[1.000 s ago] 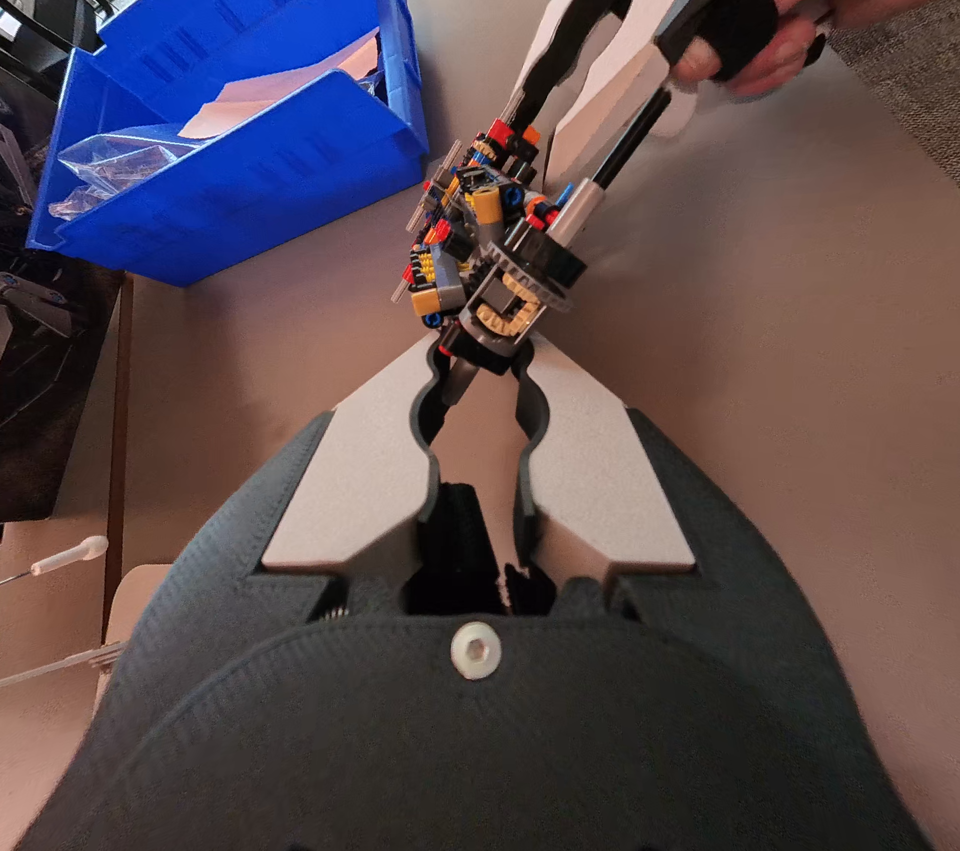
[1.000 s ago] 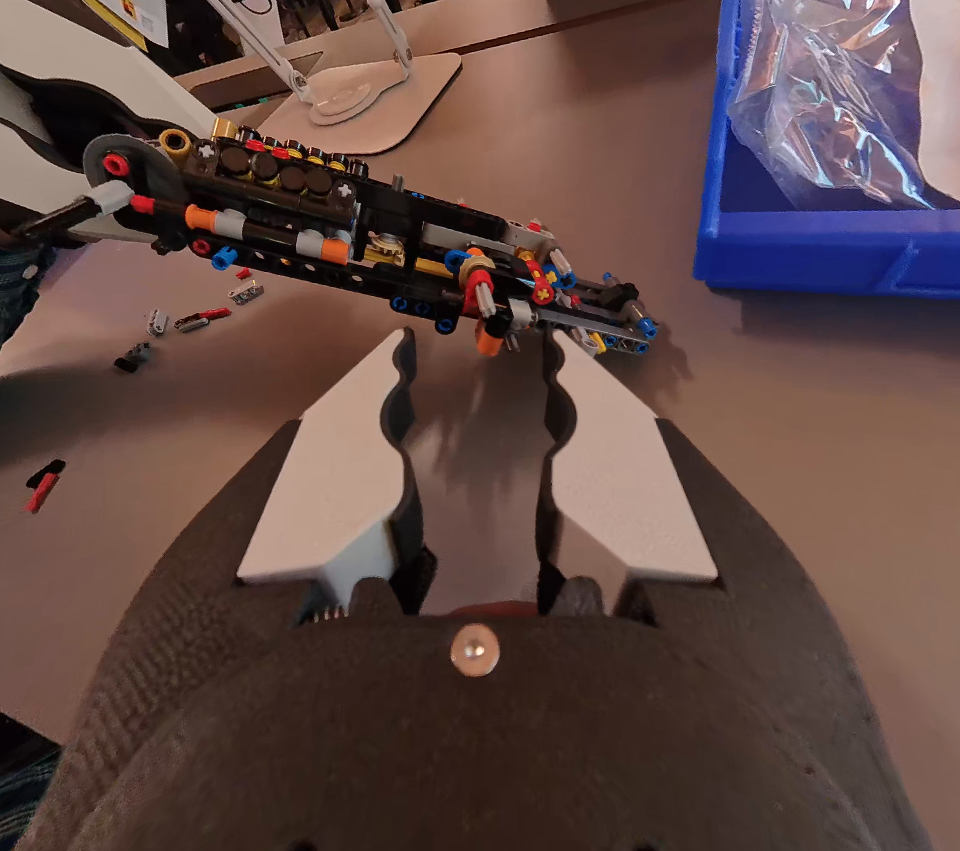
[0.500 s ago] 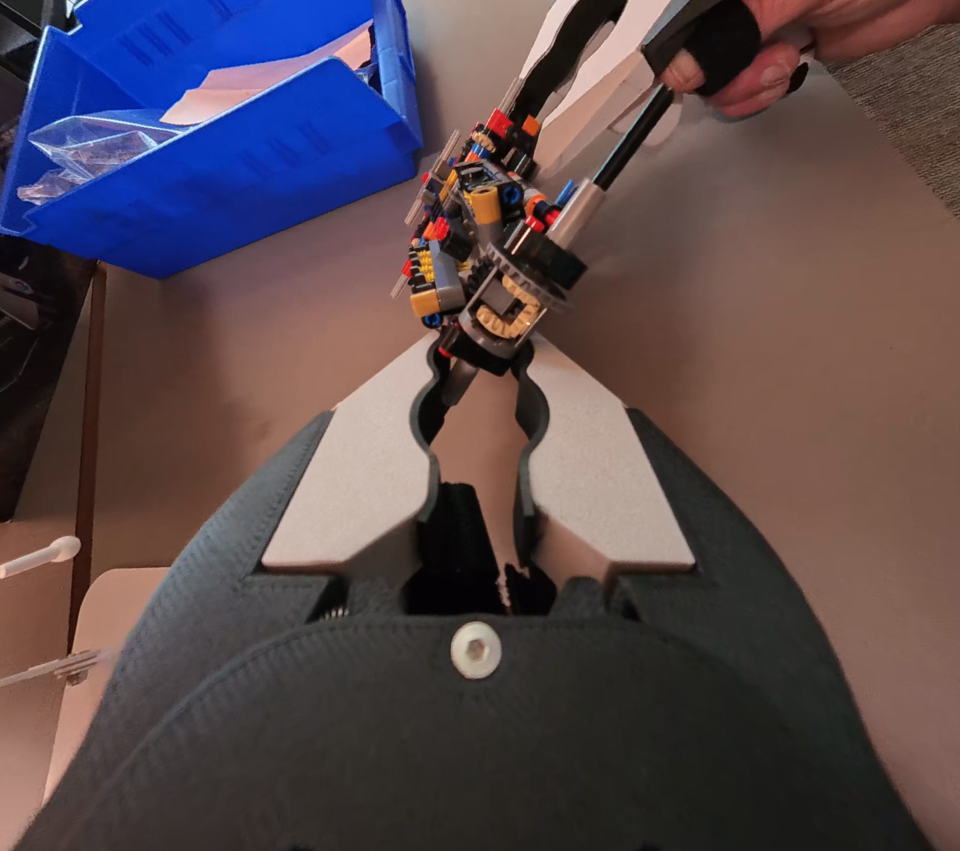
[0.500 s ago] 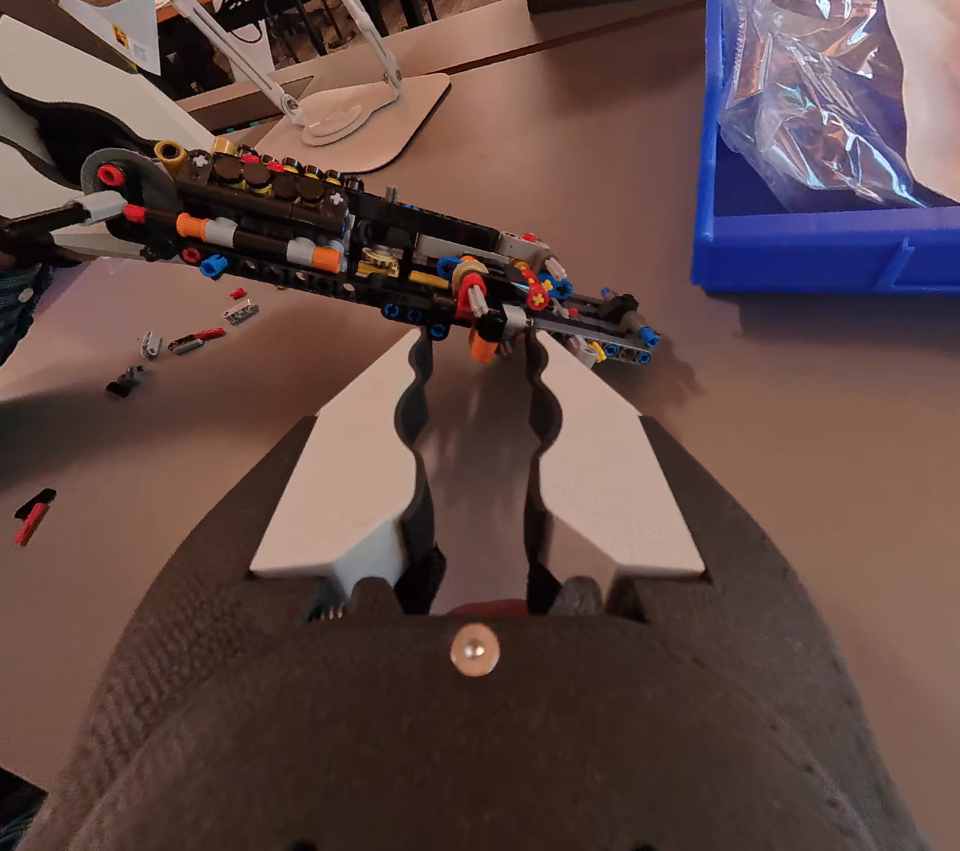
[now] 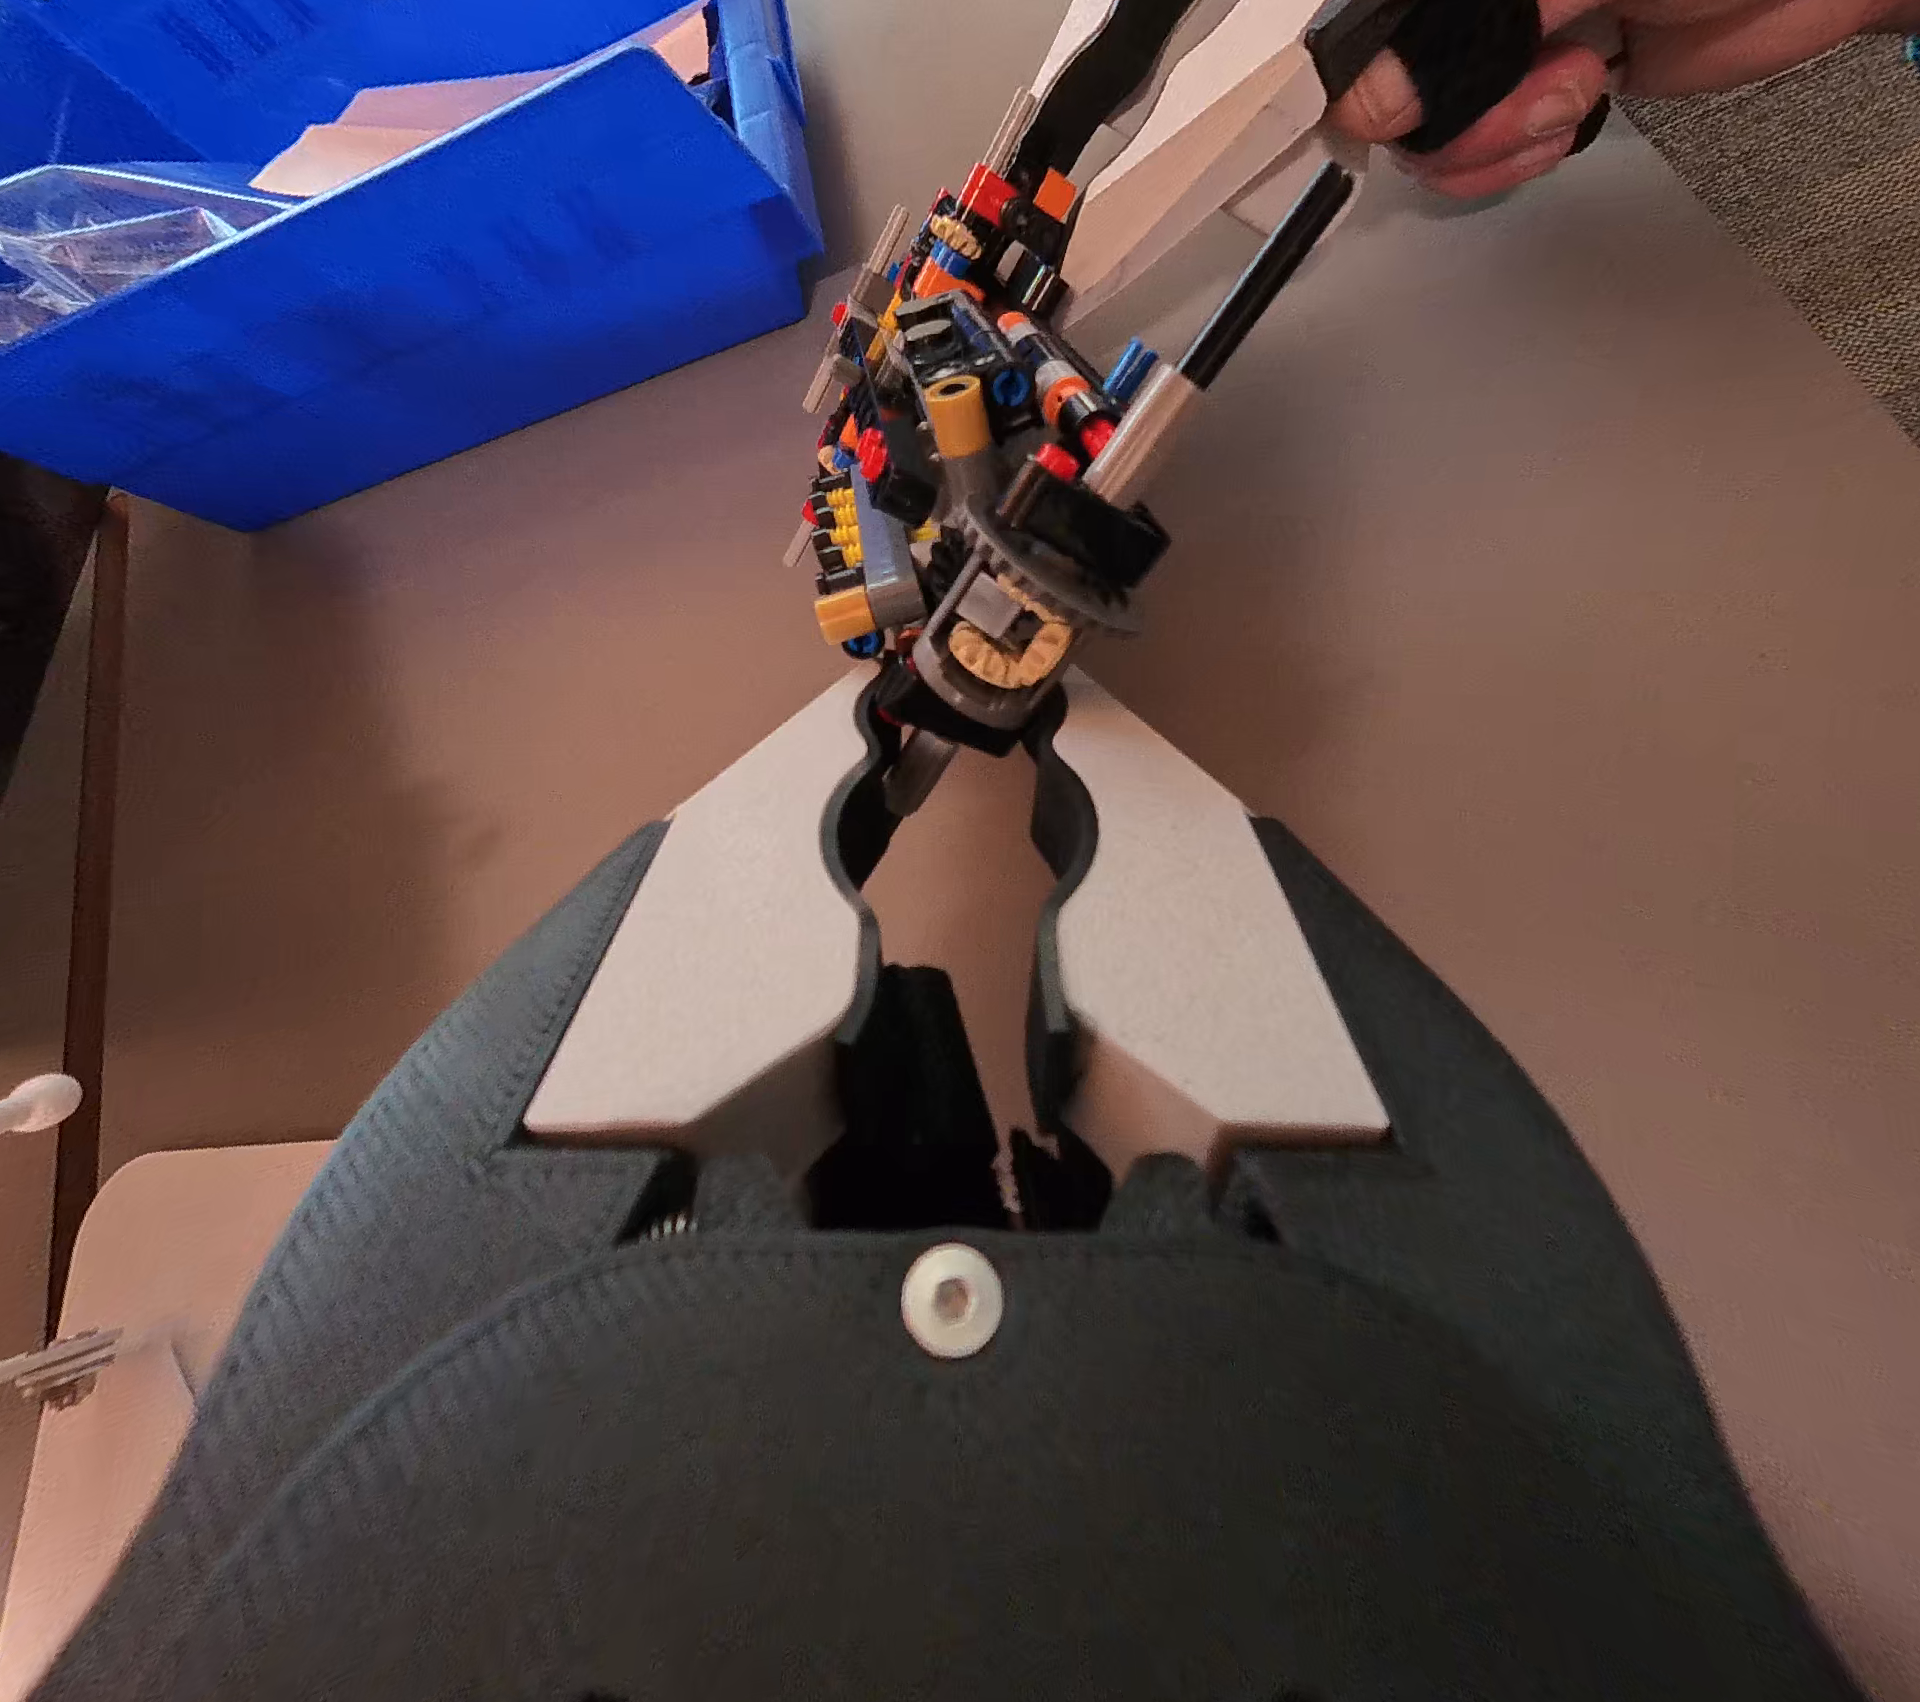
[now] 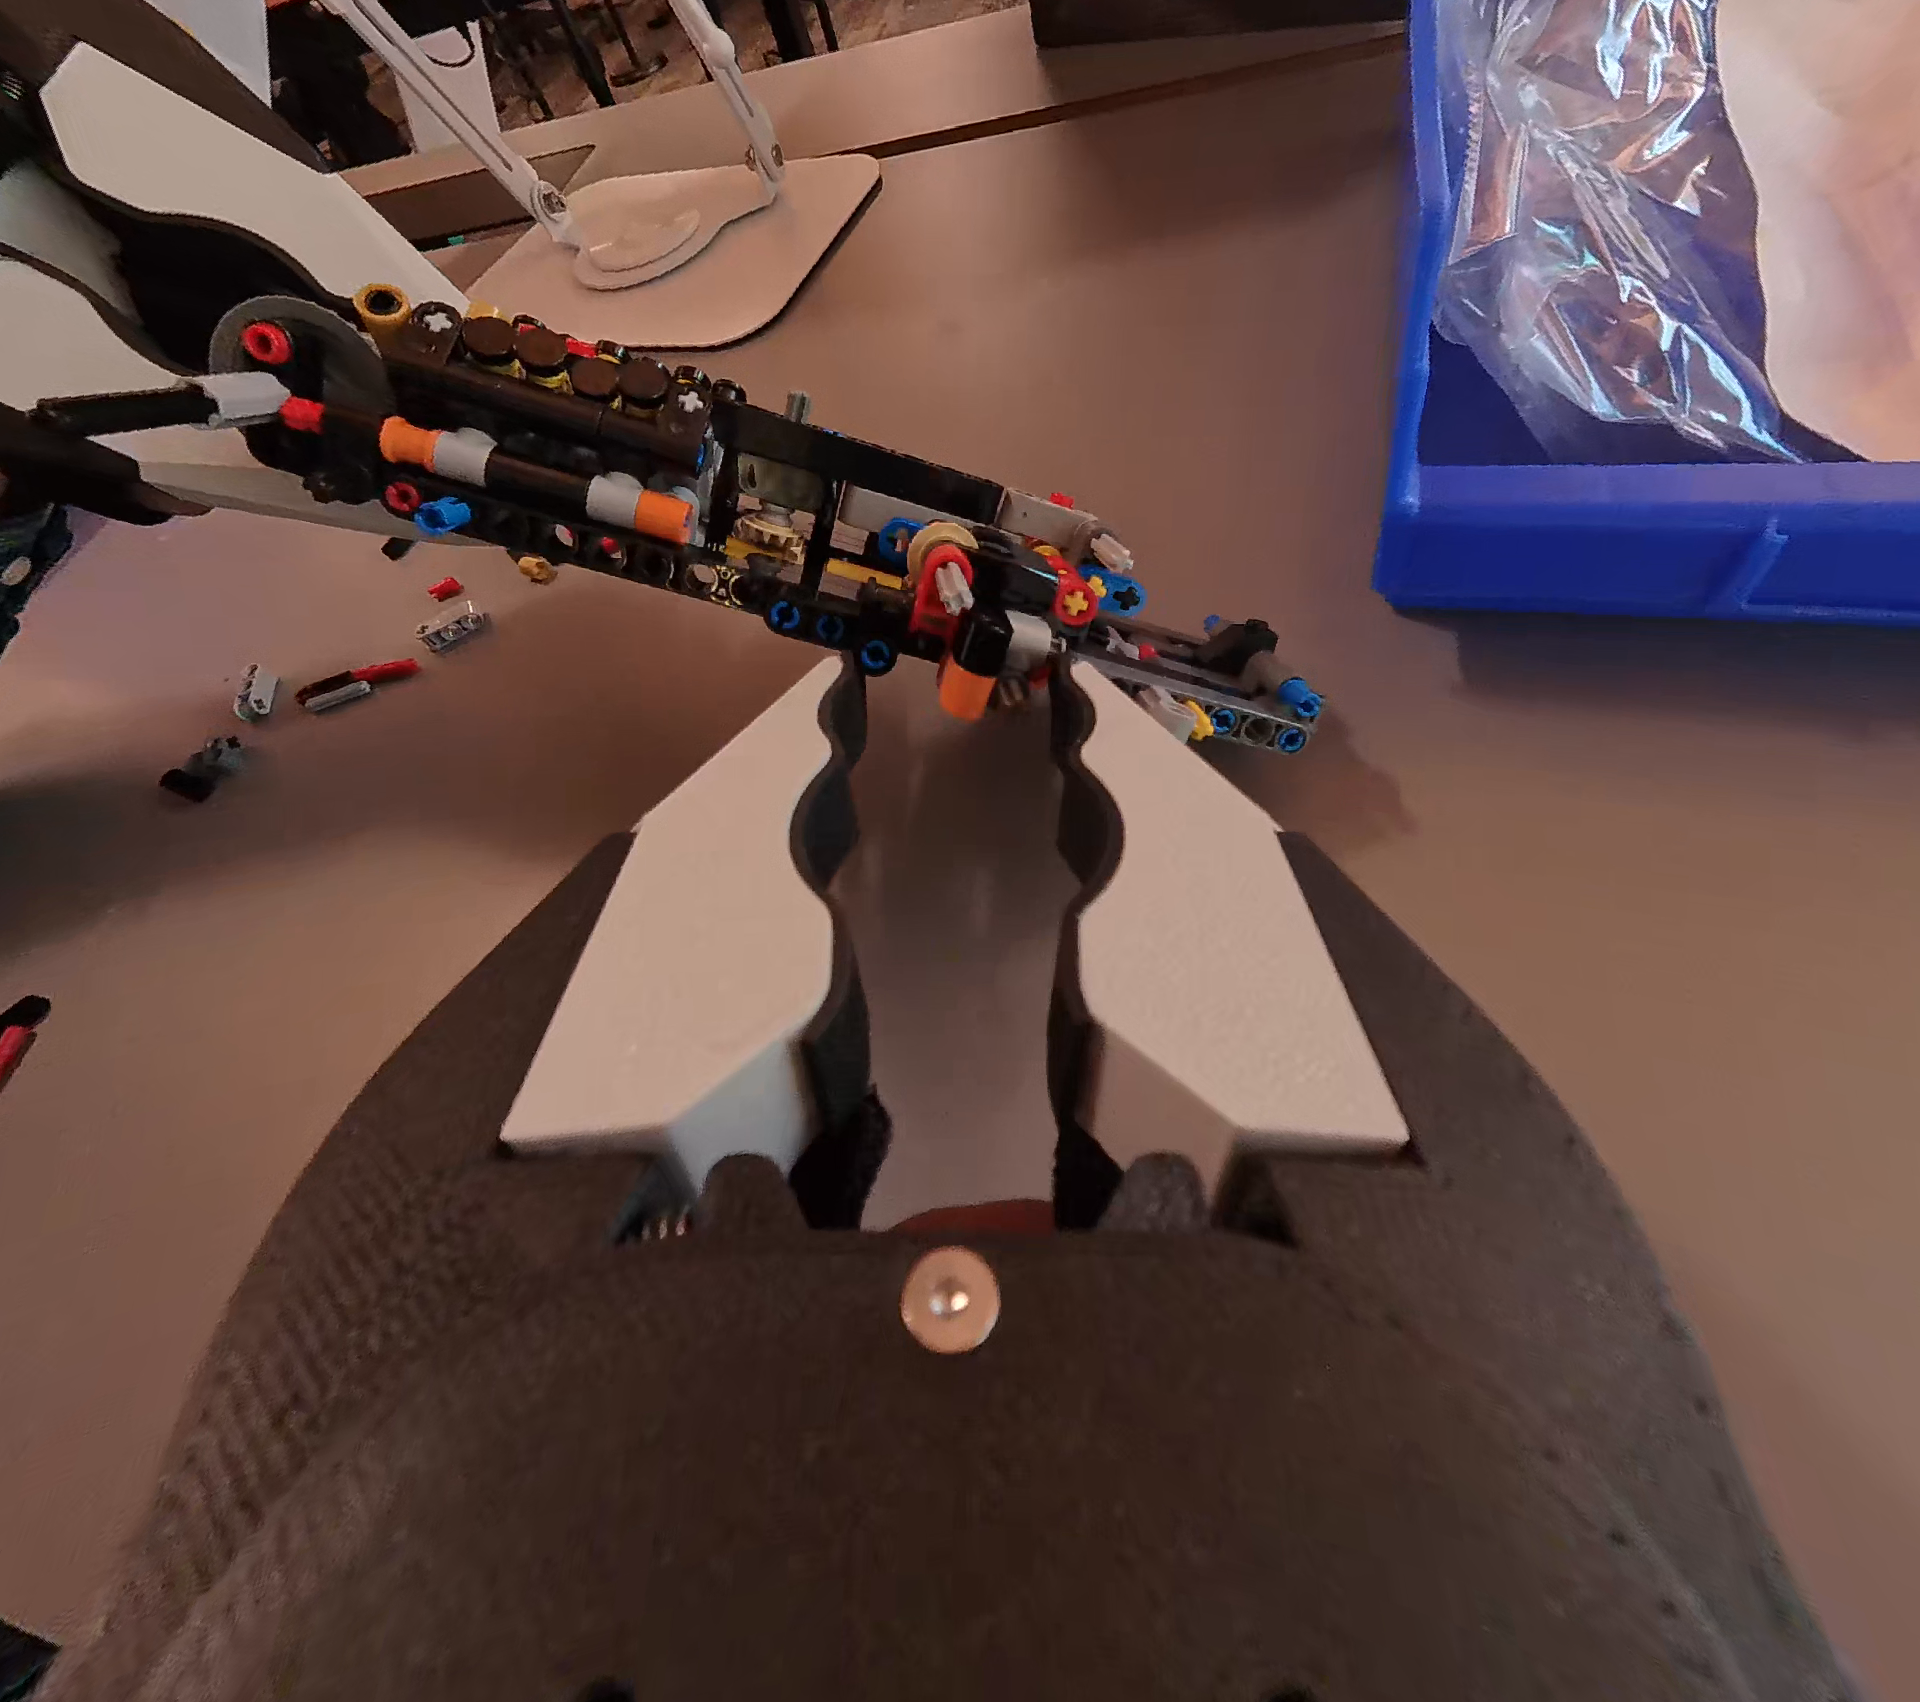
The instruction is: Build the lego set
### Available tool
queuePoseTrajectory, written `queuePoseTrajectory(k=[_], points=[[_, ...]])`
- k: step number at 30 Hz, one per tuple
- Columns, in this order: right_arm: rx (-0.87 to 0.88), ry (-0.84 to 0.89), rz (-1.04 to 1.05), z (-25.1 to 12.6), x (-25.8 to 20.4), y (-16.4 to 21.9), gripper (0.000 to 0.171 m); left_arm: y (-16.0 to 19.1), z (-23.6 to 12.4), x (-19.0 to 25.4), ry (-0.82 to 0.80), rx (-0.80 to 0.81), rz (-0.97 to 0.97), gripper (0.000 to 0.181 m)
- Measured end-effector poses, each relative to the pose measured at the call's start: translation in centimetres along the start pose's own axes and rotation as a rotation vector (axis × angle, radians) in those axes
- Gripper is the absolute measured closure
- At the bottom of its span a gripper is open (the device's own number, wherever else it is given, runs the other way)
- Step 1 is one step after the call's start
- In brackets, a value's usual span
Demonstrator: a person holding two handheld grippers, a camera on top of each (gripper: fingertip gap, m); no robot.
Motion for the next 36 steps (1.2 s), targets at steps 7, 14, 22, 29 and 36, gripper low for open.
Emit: queuePoseTrajectory(k=[7, 14, 22, 29, 36], points=[[-0.001, 0.02, -0.031, 0.0, -0.1, 0.1, 0.138, 0.4, 0.2, 0.2, 0.007, -0.014, 0.024, 0.16], [-0.006, 0.031, -0.07, 0.0, -0.3, 0.0, 0.138, 1.2, 0.5, 0.3, 0.027, -0.039, 0.028, 0.16], [-0.012, 0.065, -0.138, 0.4, -0.5, 0.0, 0.14, 2.8, 1.3, 0.2, 0.05, -0.059, 0.02, 0.16], [0.013, 0.075, -0.173, 0.8, -0.9, -0.2, 0.141, 3.8, 1.4, 0.0, 0.07, -0.043, 0.006, 0.16], [0.053, 0.088, -0.213, 1.0, -1.1, -0.6, 0.138, 4.2, 1.6, 0.0, 0.086, -0.031, -0.003, 0.16]])
Point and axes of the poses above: each gripper's, where its closed fingertips meet, z out along the fingers, y out of its underside, x = y × z across the jaws, the point moved 5 cm from there along -z, back along the fingers, and after that the axes turned 7 degrees about z, right-handed, at the moved point
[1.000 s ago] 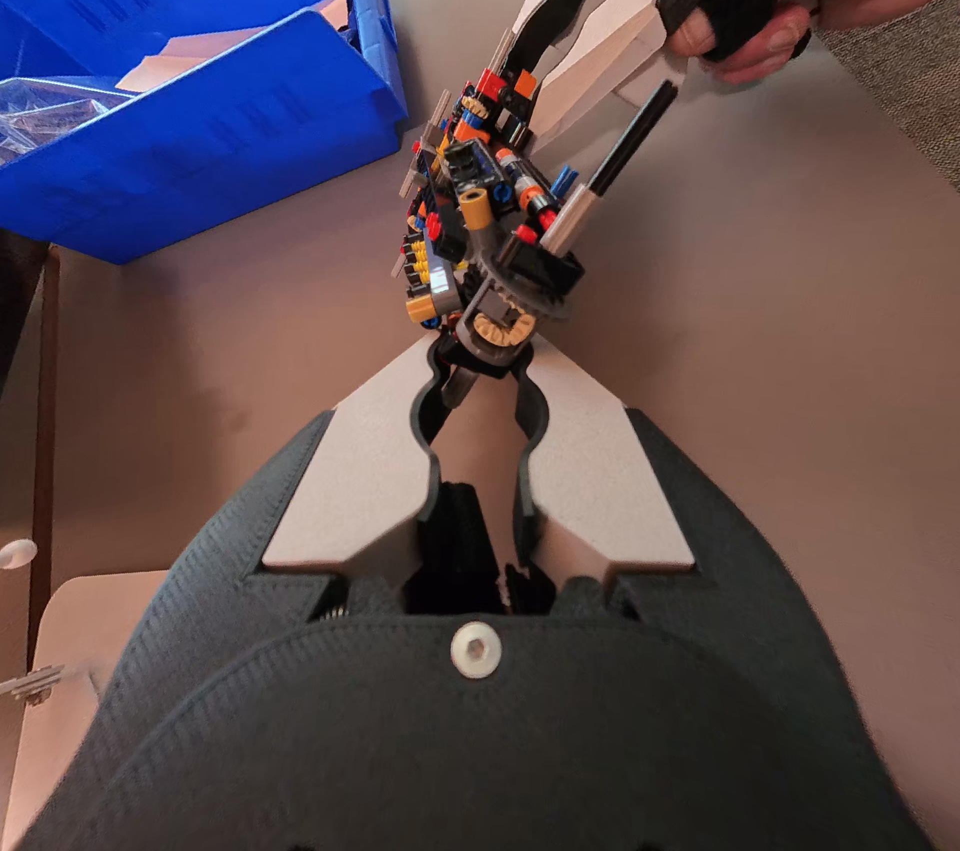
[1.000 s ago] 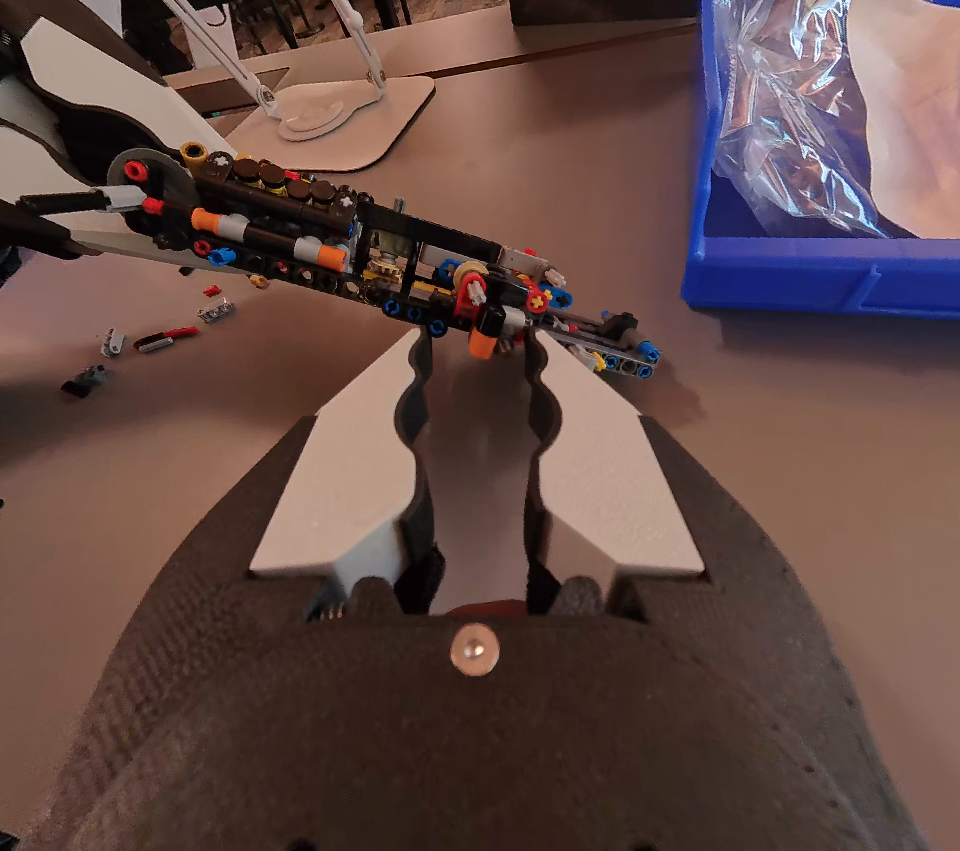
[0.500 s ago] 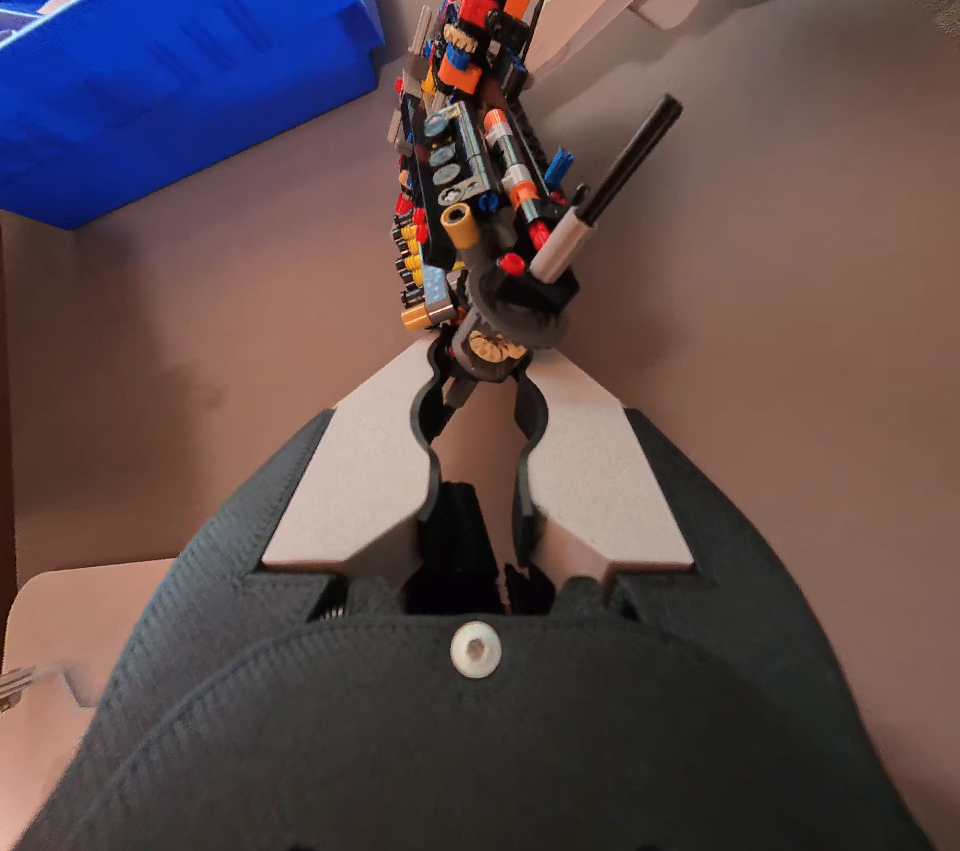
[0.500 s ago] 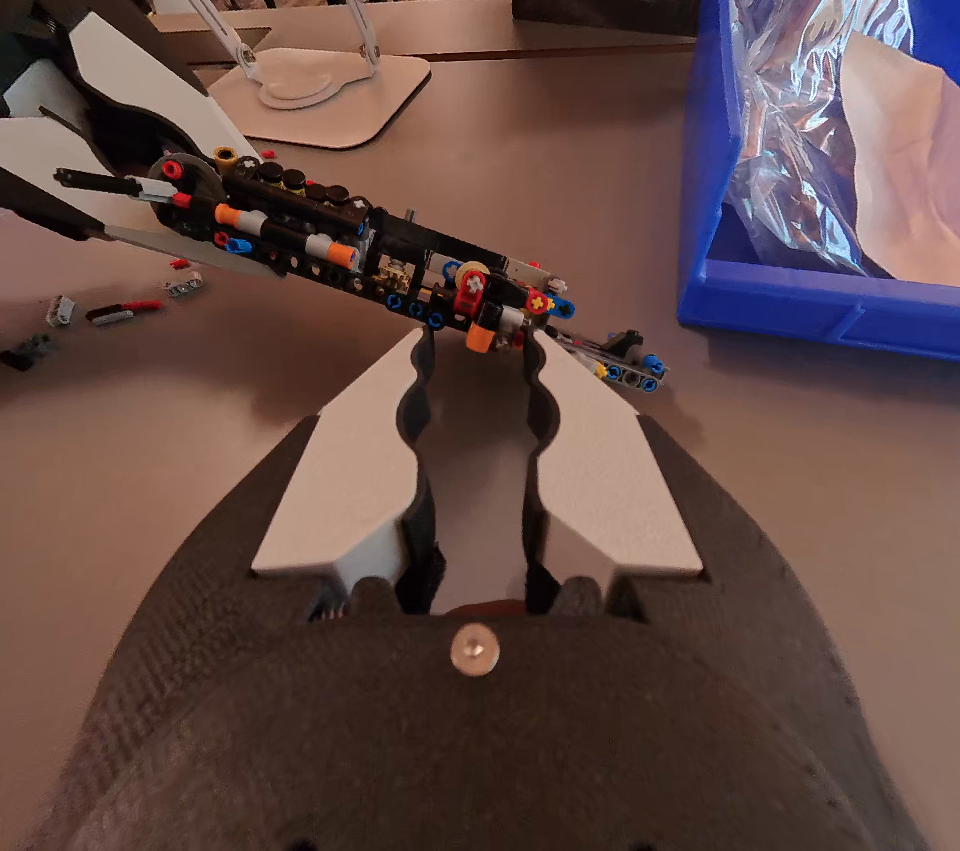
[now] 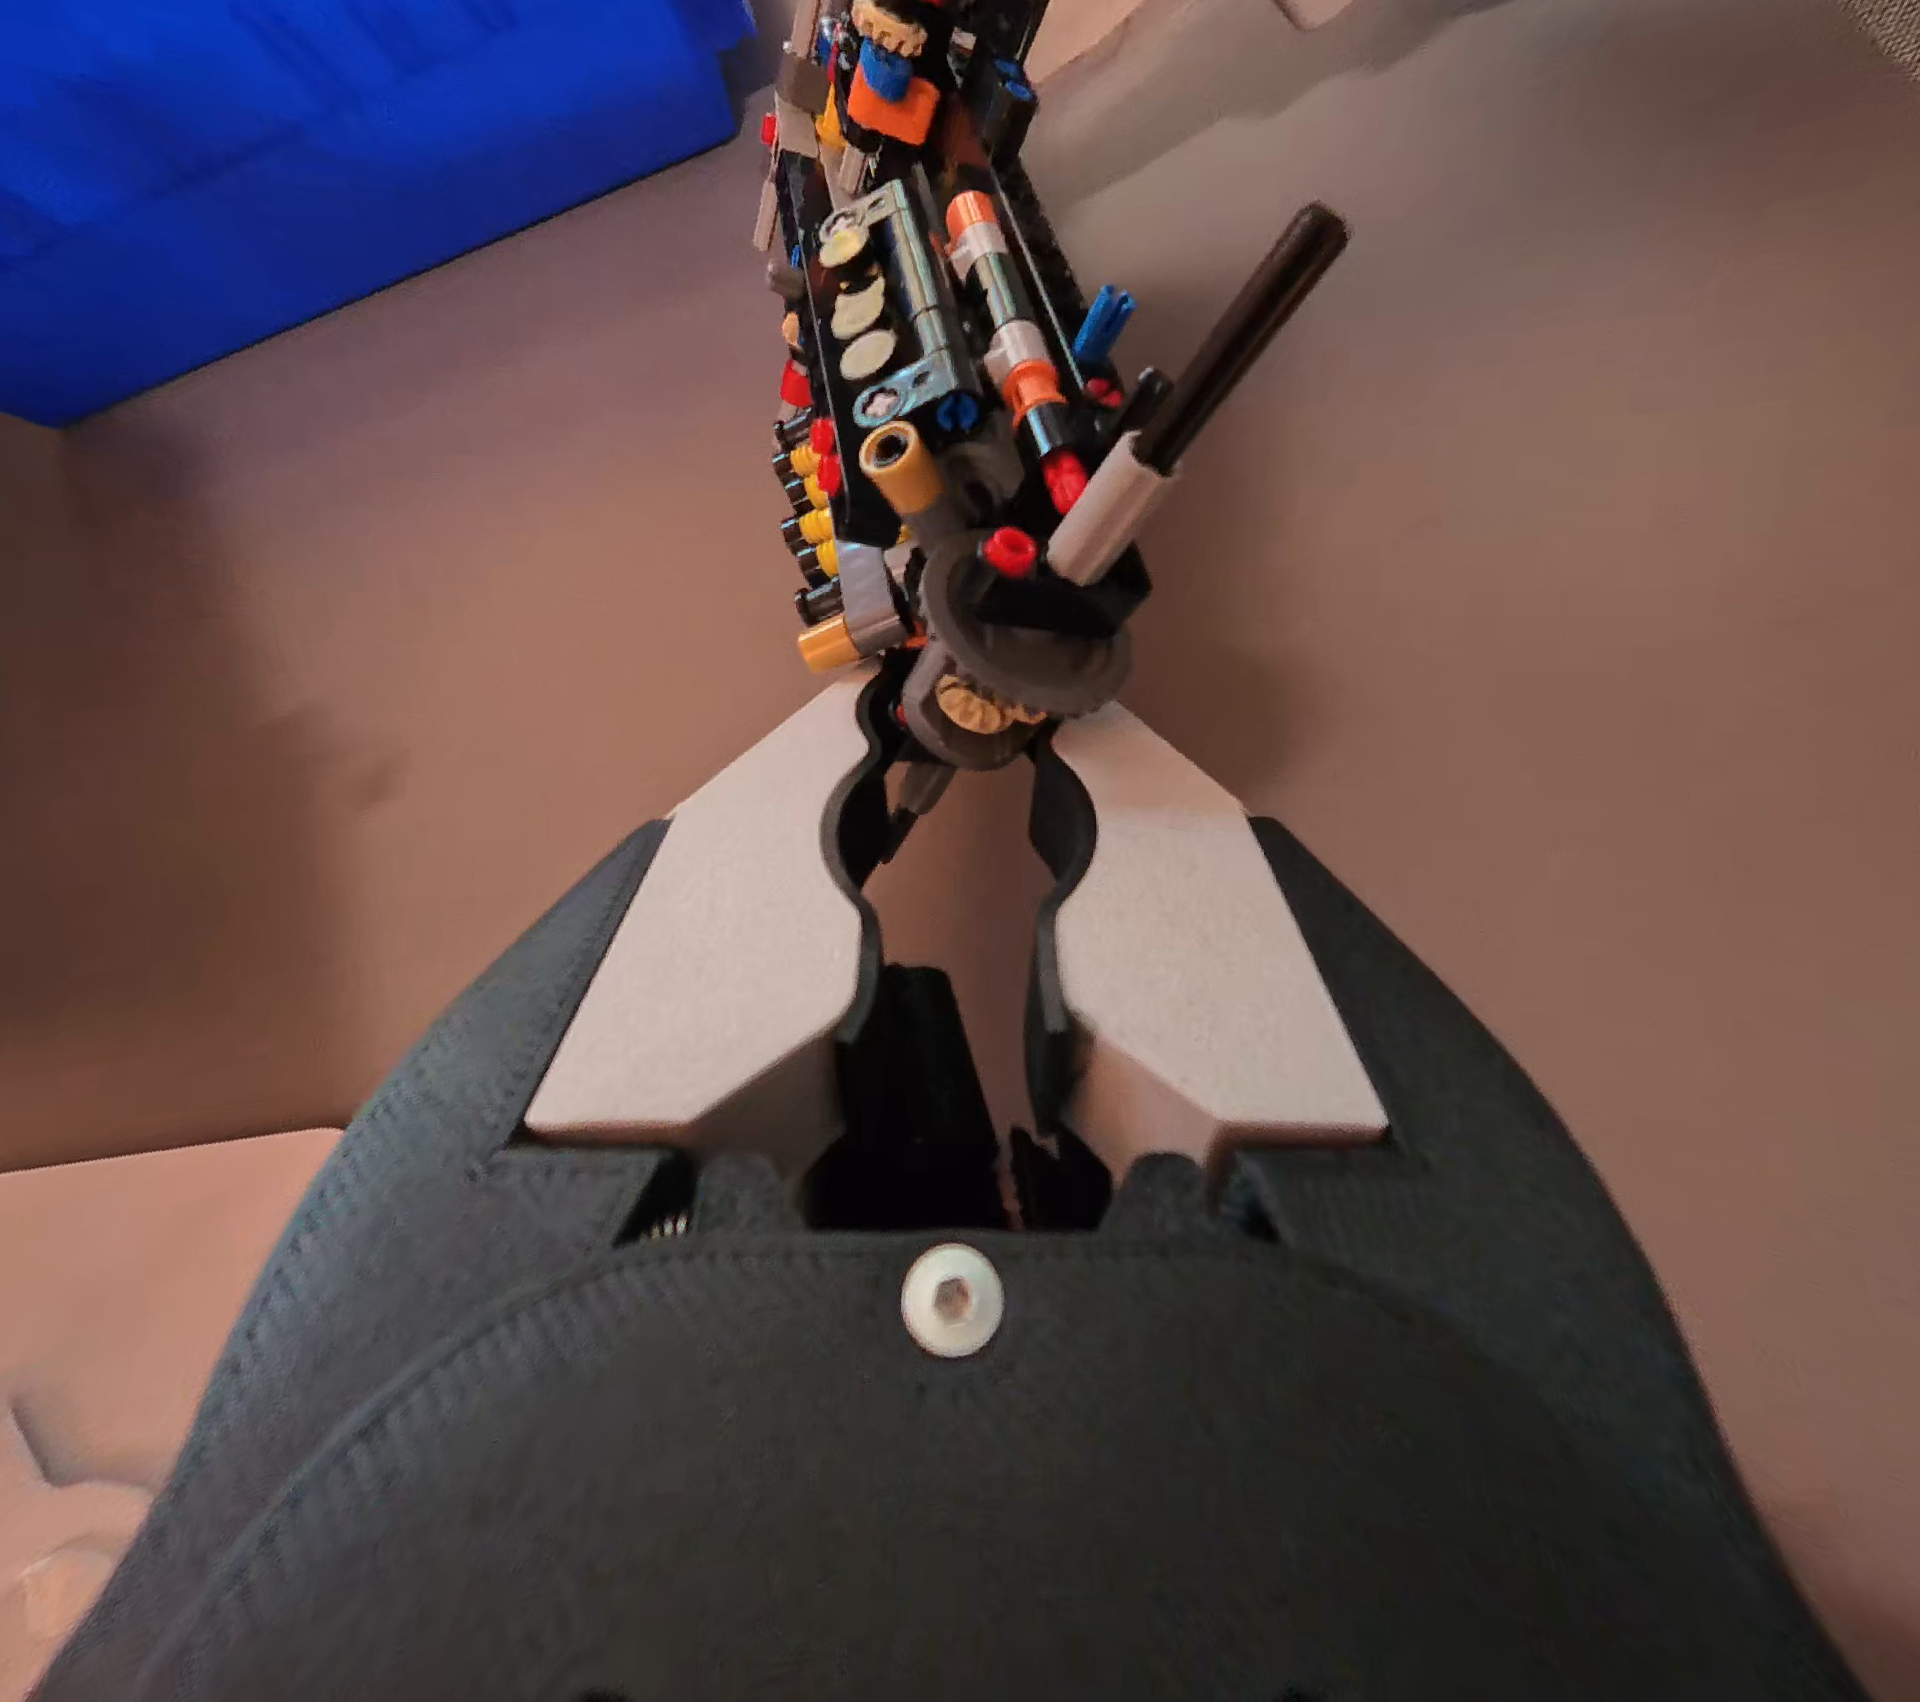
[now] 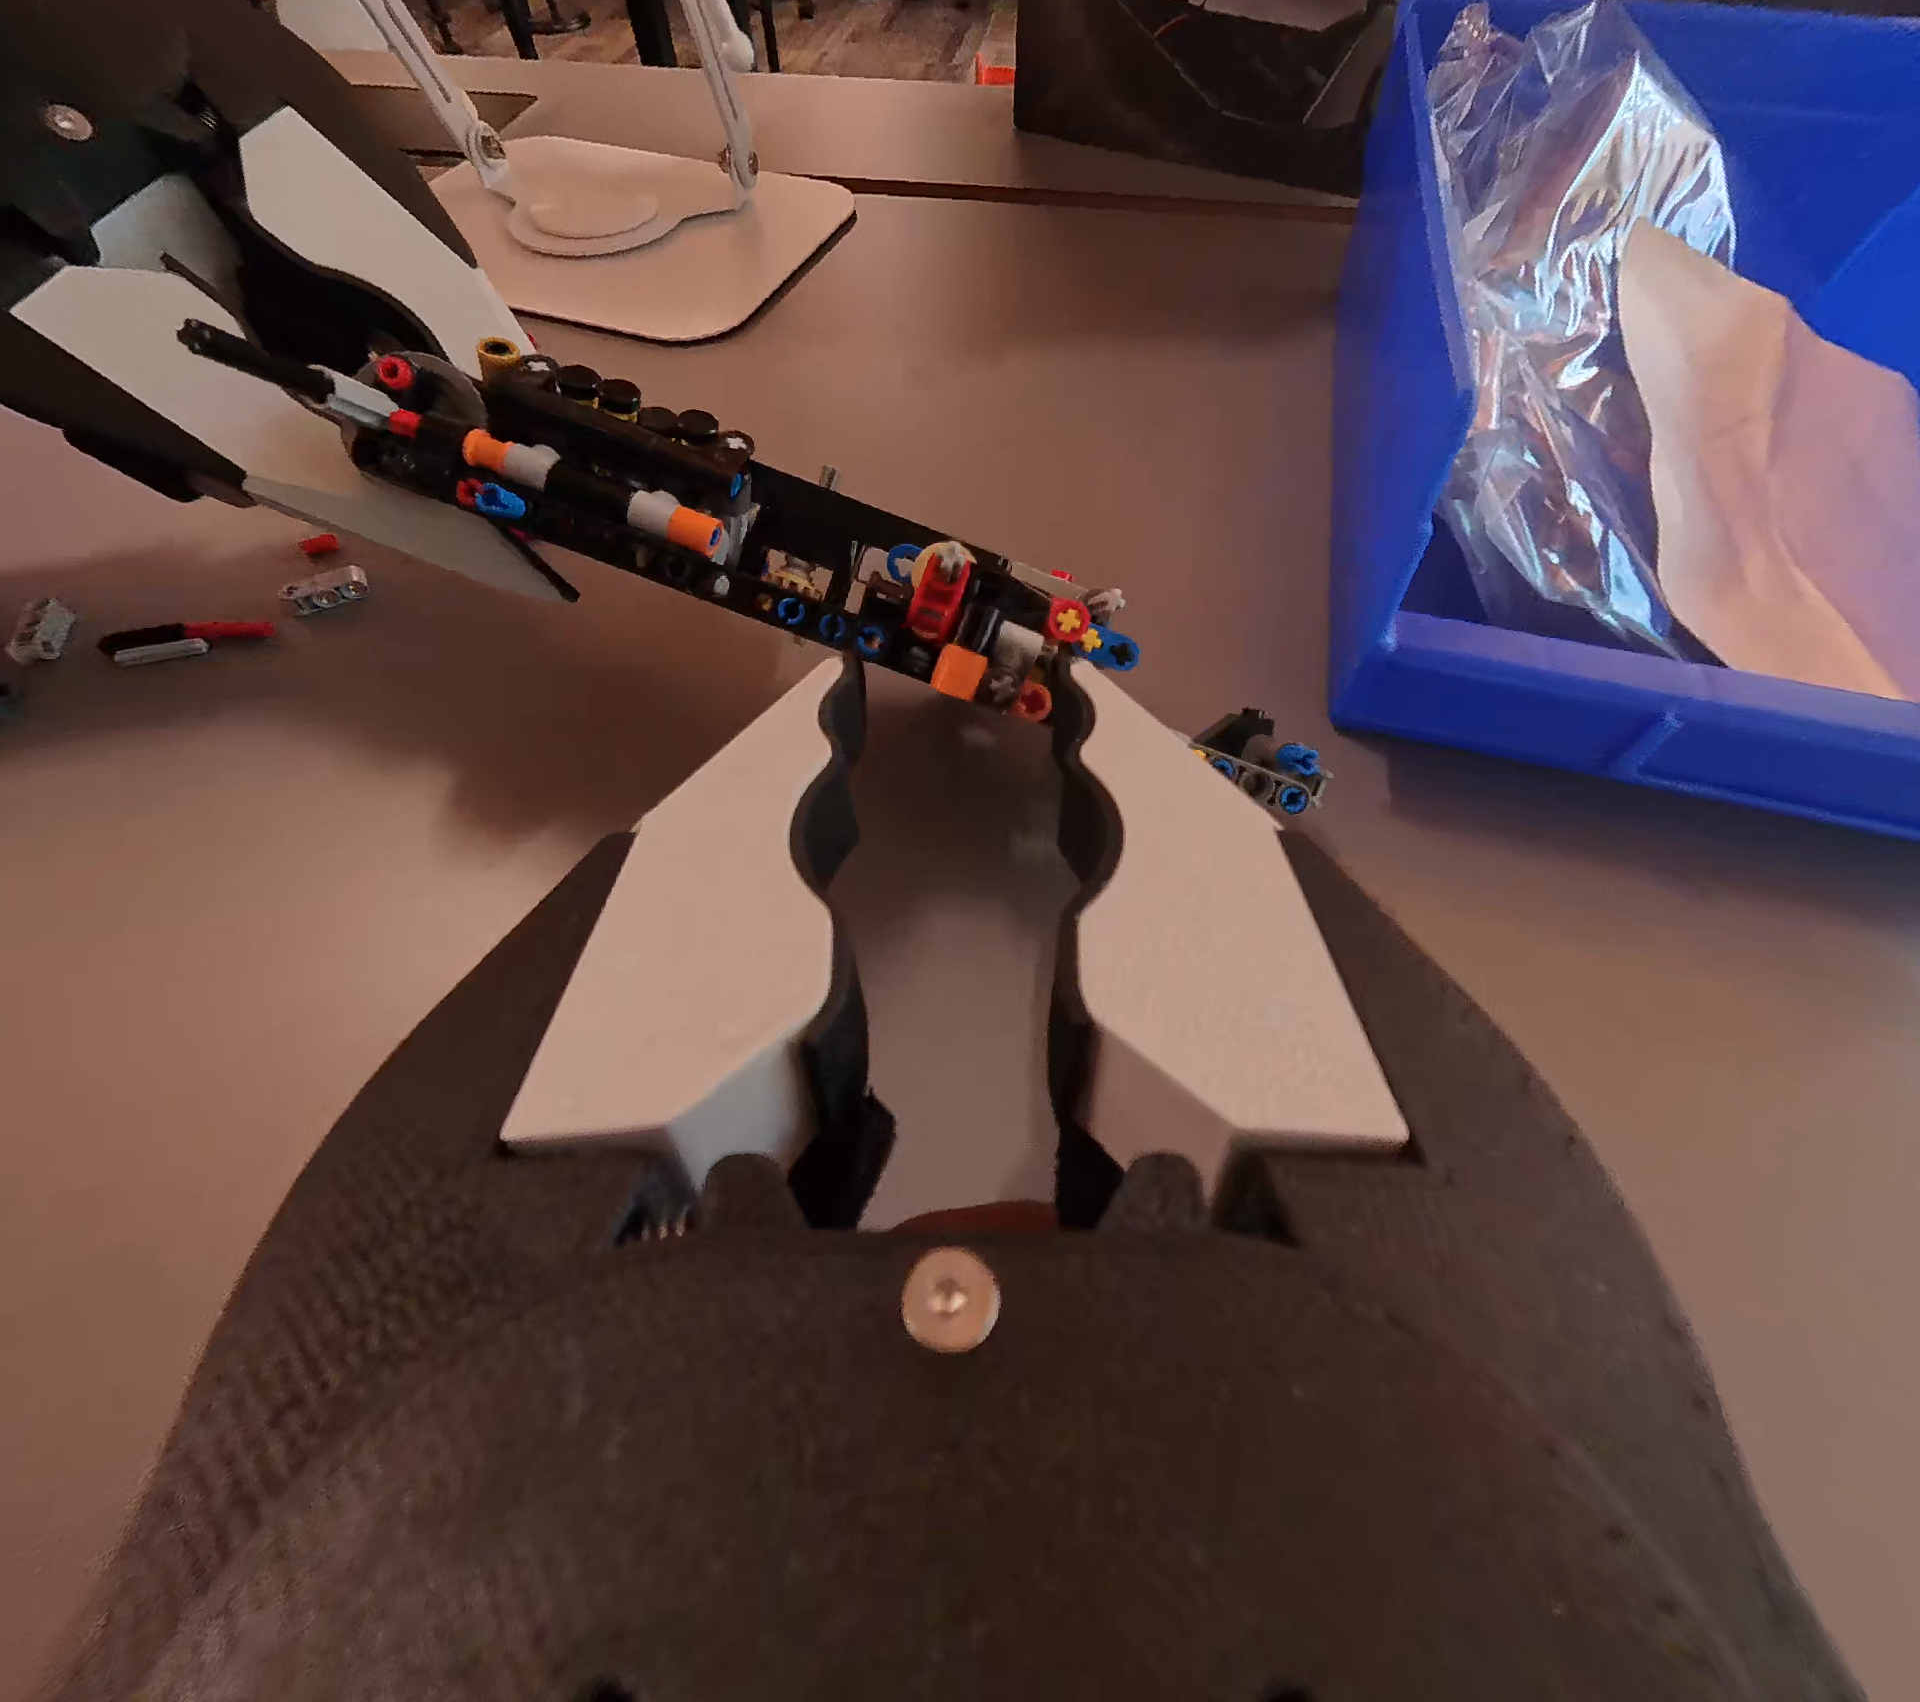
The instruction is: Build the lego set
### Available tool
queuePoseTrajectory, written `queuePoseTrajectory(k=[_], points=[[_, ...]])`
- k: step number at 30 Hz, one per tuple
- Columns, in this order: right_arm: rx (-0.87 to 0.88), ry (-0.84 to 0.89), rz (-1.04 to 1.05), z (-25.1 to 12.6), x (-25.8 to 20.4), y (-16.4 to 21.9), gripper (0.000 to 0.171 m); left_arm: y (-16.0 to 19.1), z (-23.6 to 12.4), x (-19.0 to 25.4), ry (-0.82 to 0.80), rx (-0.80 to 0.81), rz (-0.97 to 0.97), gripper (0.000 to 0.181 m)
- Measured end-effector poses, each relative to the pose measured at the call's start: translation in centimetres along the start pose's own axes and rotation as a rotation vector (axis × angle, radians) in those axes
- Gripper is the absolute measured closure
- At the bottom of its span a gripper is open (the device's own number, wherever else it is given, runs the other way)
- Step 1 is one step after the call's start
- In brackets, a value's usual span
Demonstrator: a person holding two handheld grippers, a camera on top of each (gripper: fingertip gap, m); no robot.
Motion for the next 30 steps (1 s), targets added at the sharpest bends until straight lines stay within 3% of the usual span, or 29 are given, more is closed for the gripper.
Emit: queuePoseTrajectory(k=[11, 30], points=[[0.093, -0.104, 0.135, -0.6, 0.2, -0.7, 0.136, 0.2, 0.2, 0.1, 0.007, -0.003, -0.003, 0.16], [0.066, 0.001, 0.266, -0.3, 0.7, -0.4, 0.135, -0.7, 1.1, 1.8, -0.11, -0.094, 0.129, 0.161]])
Point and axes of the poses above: each gripper's, where its closed fingertips meet, z out along the fingers, y out of its underside, x = y × z across the jaws, the point moved 5 cm from there along -z, back along the fingers, and after that the axes turned 7 degrees about z, right-handed, at the moved point
